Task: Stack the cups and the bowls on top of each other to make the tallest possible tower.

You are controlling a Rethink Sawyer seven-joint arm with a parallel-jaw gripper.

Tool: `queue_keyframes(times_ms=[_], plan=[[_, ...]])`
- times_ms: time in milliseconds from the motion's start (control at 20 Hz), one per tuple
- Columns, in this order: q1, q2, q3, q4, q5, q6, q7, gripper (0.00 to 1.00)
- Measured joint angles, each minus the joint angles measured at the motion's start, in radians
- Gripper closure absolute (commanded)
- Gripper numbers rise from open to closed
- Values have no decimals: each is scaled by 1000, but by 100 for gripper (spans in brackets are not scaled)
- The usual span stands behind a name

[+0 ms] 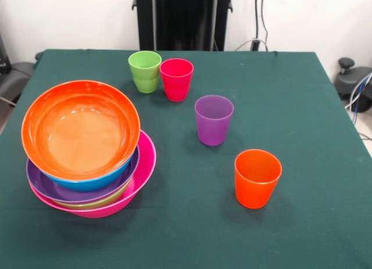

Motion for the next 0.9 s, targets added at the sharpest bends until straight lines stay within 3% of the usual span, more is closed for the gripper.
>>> queue_keyframes(times_ms=[500, 900], plan=[[-28, -67, 22, 1, -6, 5, -11, 0], [47, -81, 18, 21, -12, -9, -11, 0]])
